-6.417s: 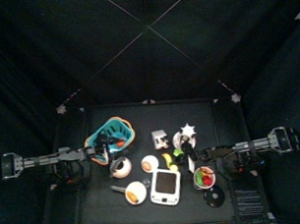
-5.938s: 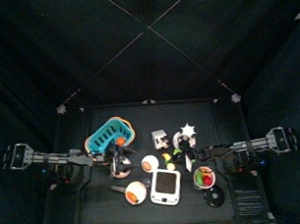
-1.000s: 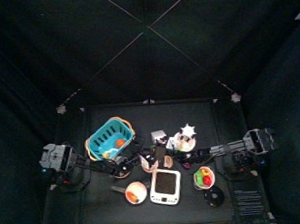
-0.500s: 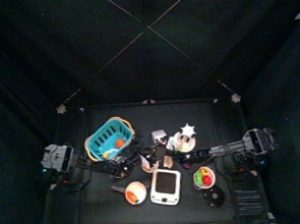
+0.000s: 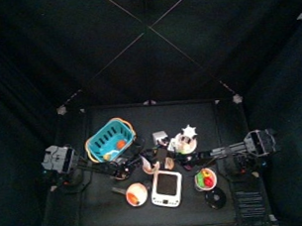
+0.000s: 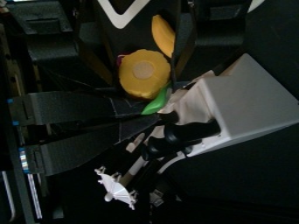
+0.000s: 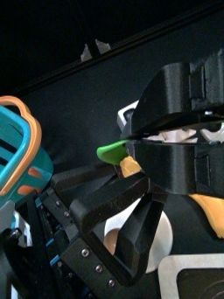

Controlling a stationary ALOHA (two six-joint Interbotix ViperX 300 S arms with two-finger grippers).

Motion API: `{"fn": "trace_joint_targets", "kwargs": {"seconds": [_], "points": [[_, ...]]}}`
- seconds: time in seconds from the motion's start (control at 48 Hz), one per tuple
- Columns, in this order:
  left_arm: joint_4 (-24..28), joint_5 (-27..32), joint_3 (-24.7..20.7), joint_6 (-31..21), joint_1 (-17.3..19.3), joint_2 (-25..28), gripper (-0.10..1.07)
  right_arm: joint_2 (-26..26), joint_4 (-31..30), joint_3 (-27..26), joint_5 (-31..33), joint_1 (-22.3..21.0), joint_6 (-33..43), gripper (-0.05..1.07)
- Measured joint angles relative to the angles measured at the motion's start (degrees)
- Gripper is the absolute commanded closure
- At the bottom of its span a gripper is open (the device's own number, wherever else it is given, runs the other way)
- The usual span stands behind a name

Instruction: Peel off leaf from corn

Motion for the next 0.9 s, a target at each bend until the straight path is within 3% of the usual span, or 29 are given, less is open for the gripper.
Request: {"fn": "trace_joint_targets", "kwargs": {"seconds": [0.521, 0.896], "points": [[3.78, 6.59, 1.58, 0.18, -0.18, -2.81, 0.27, -0.26, -2.37, 0.18, 4.31, 2.37, 5.89, 0.58], [6.33, 7.12, 3.96, 0.09, -0.79, -4.31, 0.27, -6.15, -6.94, 4.39, 9.05, 5.71, 13.97, 0.58]]}}
